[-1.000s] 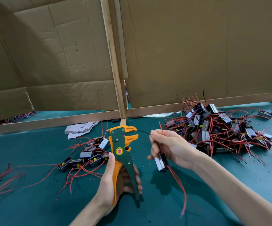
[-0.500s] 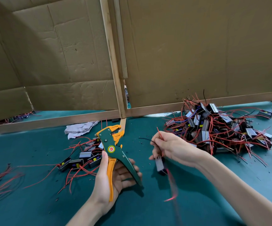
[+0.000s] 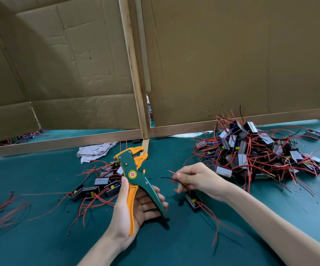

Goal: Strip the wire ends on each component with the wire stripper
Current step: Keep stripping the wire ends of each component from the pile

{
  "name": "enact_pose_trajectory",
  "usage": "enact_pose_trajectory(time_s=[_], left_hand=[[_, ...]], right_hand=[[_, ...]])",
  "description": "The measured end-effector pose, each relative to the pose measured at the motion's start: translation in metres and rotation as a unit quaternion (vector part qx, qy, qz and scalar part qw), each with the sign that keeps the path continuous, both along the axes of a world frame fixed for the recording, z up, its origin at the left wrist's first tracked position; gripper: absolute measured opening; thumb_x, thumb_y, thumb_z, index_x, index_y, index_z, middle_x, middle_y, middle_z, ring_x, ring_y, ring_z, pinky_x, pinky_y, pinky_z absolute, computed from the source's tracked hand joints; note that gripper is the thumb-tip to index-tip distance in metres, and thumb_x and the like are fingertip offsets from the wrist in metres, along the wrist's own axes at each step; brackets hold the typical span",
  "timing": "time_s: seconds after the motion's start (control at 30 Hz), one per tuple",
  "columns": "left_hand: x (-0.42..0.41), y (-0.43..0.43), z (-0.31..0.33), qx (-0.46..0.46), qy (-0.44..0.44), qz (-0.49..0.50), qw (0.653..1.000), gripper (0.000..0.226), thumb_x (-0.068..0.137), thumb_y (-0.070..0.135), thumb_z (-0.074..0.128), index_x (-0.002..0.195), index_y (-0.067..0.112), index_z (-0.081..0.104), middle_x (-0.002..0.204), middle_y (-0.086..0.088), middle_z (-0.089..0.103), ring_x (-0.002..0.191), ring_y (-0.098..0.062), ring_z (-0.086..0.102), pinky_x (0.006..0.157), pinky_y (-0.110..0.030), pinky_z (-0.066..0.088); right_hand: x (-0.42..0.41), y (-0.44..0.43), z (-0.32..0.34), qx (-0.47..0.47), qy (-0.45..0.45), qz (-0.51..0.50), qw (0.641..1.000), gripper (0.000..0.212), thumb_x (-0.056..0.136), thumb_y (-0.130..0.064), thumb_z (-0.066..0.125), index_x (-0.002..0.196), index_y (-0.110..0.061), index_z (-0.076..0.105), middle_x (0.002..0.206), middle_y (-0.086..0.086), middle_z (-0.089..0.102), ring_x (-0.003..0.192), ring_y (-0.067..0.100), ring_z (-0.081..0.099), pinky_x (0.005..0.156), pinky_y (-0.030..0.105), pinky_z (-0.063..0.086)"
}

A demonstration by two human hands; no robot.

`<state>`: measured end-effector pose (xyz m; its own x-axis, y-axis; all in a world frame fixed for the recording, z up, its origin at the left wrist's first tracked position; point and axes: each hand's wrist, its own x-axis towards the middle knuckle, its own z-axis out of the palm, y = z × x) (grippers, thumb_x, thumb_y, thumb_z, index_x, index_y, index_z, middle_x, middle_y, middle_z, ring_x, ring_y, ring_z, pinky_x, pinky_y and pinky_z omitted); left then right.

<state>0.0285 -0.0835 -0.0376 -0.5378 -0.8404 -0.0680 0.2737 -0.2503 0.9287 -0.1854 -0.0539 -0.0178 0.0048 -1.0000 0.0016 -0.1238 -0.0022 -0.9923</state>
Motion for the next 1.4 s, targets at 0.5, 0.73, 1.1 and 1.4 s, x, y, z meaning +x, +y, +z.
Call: enact_pose_trajectory(time_s=[0.5, 0.73, 1.1, 1.4], left_hand=[[0.004, 0.0, 0.004, -0.009, -0.076, -0.183, 0.98, 0.088, 0.082, 0.077, 0.031, 0.091, -0.001, 0.071, 0.09, -0.029, 0.065, 0.084, -0.041, 0.066, 0.077, -0.044, 0.054], [0.004, 0.0, 0.005, -0.021, -0.093, -0.226, 0.969, 0.087, 0.072, 0.078, 0.031, 0.091, 0.004, 0.073, 0.09, -0.025, 0.067, 0.086, -0.04, 0.067, 0.081, -0.044, 0.054], [0.008, 0.001, 0.006, -0.055, -0.126, -0.22, 0.966, 0.086, 0.069, 0.082, 0.033, 0.085, 0.007, 0.072, 0.085, -0.023, 0.066, 0.08, -0.036, 0.067, 0.075, -0.04, 0.054], [0.008, 0.005, 0.004, -0.076, -0.134, -0.176, 0.972, 0.087, 0.067, 0.084, 0.032, 0.078, 0.005, 0.067, 0.073, -0.023, 0.061, 0.064, -0.034, 0.062, 0.063, -0.038, 0.053]], right_hand=[[-0.001, 0.007, 0.024, 0.044, -0.282, 0.099, 0.953, 0.052, 0.101, -0.014, 0.025, 0.051, -0.015, 0.041, 0.081, 0.019, 0.069, 0.065, 0.024, 0.068, 0.074, 0.039, 0.059], [0.002, 0.009, 0.026, 0.058, -0.254, 0.079, 0.962, 0.056, 0.101, -0.014, 0.025, 0.047, -0.016, 0.041, 0.078, 0.017, 0.069, 0.066, 0.023, 0.069, 0.076, 0.039, 0.059], [0.006, 0.013, 0.032, 0.068, -0.243, 0.068, 0.965, 0.056, 0.102, -0.014, 0.025, 0.048, -0.015, 0.038, 0.068, 0.014, 0.064, 0.056, 0.019, 0.062, 0.074, 0.038, 0.06], [0.004, 0.014, 0.034, 0.076, -0.233, 0.076, 0.967, 0.056, 0.102, -0.015, 0.024, 0.048, -0.017, 0.04, 0.065, 0.01, 0.062, 0.058, 0.02, 0.066, 0.082, 0.04, 0.06]])
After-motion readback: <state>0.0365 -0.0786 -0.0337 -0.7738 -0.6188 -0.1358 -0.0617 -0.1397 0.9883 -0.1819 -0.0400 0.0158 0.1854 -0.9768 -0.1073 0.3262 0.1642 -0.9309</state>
